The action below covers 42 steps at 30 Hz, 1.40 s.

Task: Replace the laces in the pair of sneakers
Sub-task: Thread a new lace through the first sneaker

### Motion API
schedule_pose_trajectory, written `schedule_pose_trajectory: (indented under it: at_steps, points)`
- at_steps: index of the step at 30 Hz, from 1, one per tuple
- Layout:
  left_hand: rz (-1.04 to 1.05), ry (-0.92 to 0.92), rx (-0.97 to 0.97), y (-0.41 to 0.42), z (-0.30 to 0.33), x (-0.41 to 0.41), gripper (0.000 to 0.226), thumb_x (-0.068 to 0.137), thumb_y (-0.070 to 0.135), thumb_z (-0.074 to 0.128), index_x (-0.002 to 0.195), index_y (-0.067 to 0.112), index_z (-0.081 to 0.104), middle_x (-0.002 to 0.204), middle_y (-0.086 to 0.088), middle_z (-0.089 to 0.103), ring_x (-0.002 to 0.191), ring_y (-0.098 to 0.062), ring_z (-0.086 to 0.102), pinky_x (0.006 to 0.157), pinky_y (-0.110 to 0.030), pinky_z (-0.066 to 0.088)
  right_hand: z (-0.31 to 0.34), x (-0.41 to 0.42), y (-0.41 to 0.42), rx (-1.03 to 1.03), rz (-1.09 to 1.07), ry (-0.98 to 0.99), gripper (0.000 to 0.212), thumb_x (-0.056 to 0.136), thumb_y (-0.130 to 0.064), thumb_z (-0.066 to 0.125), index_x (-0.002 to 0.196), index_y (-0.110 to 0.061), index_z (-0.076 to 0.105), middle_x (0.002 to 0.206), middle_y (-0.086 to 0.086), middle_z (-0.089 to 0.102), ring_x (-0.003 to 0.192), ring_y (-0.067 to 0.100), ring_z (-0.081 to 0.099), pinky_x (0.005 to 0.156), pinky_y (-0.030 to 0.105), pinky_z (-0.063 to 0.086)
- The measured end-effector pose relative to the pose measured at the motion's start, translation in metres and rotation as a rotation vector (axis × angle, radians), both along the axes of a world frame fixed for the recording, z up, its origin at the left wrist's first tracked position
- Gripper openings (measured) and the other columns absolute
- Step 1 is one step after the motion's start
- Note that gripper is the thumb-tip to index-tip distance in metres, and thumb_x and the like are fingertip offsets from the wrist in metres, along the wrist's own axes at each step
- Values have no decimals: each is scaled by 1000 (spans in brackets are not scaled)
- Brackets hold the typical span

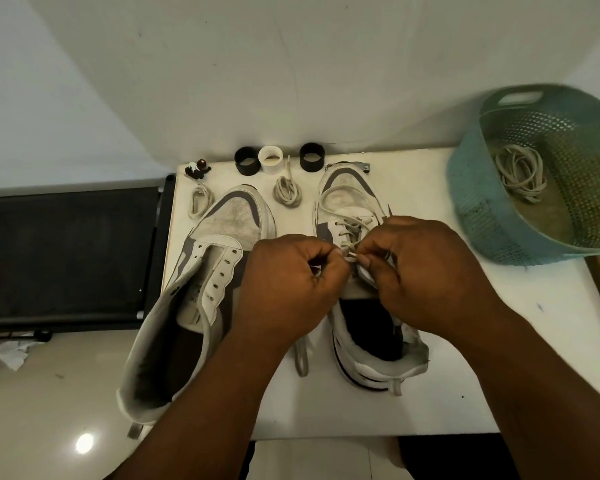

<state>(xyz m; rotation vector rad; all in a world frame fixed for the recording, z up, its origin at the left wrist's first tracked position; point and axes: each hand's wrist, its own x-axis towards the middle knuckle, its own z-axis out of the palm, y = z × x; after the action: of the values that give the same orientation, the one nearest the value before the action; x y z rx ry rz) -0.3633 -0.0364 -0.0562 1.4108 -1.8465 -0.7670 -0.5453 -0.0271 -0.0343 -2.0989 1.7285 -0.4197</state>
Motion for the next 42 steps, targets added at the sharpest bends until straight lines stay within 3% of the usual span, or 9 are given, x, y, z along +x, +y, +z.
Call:
schedule_pose_trajectory:
  at_steps: [13, 18, 22, 28, 31, 34, 36, 38, 42]
  points:
    - [103, 424, 266, 1, -12, -1, 19, 98, 32, 67, 90, 24, 82, 77, -5, 77, 74, -28, 75, 69, -39, 62, -27, 5, 3, -53, -125, -252, 8, 91, -27, 69, 89, -27, 76, 81, -10, 67, 74, 9, 59, 68, 26, 47]
    - [28, 253, 284, -7, -8, 1, 8, 94, 17, 74, 91, 23, 80, 80, 15, 77, 73, -1, 71, 67, -10, 49, -31, 2, 2, -78, -99, -298, 8, 93, -29, 70, 94, -29, 78, 82, -12, 69, 76, 5, 61, 70, 28, 51]
    - [57, 138, 166, -6, -9, -3, 16, 105, 25, 57, 91, 28, 64, 84, 13, 71, 78, -1, 66, 72, -17, 51, -30, -5, 0, -72, -93, -335, 14, 89, -36, 75, 103, -31, 76, 85, -16, 68, 78, 2, 61, 70, 17, 48]
    - [225, 1189, 430, -17, 15, 3, 24, 111, 27, 38, 92, 18, 51, 66, -2, 53, 58, -17, 54, 60, -32, 52, -29, -22, 0, -7, -84, -317, 58, 76, -62, 72, 127, -35, 65, 111, -18, 65, 99, 1, 58, 82, 20, 47]
    - [54, 605, 216, -20, 11, 12, 23, 103, 36, 49, 88, 20, 53, 66, 11, 47, 53, -3, 38, 52, -22, 32, -30, -20, 0, 4, -78, -291, 70, 74, -62, 74, 135, -33, 59, 123, -13, 60, 108, 6, 56, 87, 27, 50]
    - [-117, -146, 9, -18, 2, 14, 32, 98, 57, 51, 86, 29, 64, 70, 14, 63, 62, 0, 57, 58, -23, 43, -29, -19, 0, 2, -63, -267, 81, 74, -60, 76, 145, -37, 45, 139, -10, 48, 123, 10, 48, 96, 31, 47]
    - [-129, -306, 51, -17, 1, 18, 44, 95, 61, 48, 70, 27, 59, 60, 11, 59, 59, -5, 56, 58, -29, 45, -29, -18, 0, -5, -57, -249, 86, 75, -59, 76, 149, -39, 37, 146, -9, 43, 130, 10, 43, 101, 29, 41]
    - [-89, -41, 215, -21, 3, 19, 46, 94, 52, 54, 62, 20, 55, 55, 11, 52, 52, -6, 46, 55, -29, 38, -29, -17, 1, -5, -59, -244, 89, 76, -55, 79, 151, -39, 34, 148, -10, 42, 130, 5, 38, 102, 20, 31]
    - [-51, 1294, 604, -23, 17, 16, 36, 94, 45, 62, 68, 21, 64, 108, -5, 74, 110, -18, 67, 85, -30, 57, -31, -16, 1, -4, -56, -259, 92, 77, -51, 81, 153, -41, 29, 151, -10, 40, 135, 8, 38, 107, 23, 31]
